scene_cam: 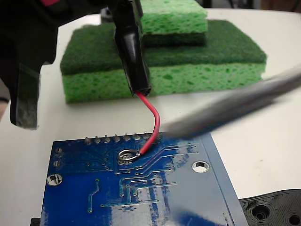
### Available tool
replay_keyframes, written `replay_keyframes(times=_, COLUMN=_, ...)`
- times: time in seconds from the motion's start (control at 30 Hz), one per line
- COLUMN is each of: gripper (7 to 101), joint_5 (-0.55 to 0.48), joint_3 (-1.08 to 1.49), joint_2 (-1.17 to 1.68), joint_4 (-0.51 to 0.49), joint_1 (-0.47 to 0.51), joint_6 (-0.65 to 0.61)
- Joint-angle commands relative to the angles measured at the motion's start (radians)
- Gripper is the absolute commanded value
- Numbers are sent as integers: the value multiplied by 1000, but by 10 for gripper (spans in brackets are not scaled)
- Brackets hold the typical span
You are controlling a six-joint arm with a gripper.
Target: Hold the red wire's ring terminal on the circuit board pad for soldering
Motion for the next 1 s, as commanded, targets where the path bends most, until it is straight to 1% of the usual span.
replay_keyframes(times=0.03, gripper=1003, joint_5=-20, joint_3=-6, joint_2=9, joint_4=0, joint_1=0, joint_6=0)
replay_keyframes(times=0.4, gripper=1003, joint_5=-20, joint_3=-8, joint_2=9, joint_4=2, joint_1=0, joint_6=0)
replay_keyframes(times=0.67, gripper=1003, joint_5=5, joint_3=-3, joint_2=44, joint_4=-2, joint_1=-12, joint_6=5)
replay_keyframes(times=0.8, gripper=1003, joint_5=43, joint_3=8, joint_2=80, joint_4=-2, joint_1=-31, joint_6=21)
replay_keyframes(times=0.9, gripper=1003, joint_5=106, joint_3=35, joint_2=135, joint_4=-11, joint_1=-66, joint_6=49)
replay_keyframes(times=1.0, gripper=1003, joint_5=181, joint_3=109, joint_2=236, joint_4=-46, joint_1=-106, joint_6=83)
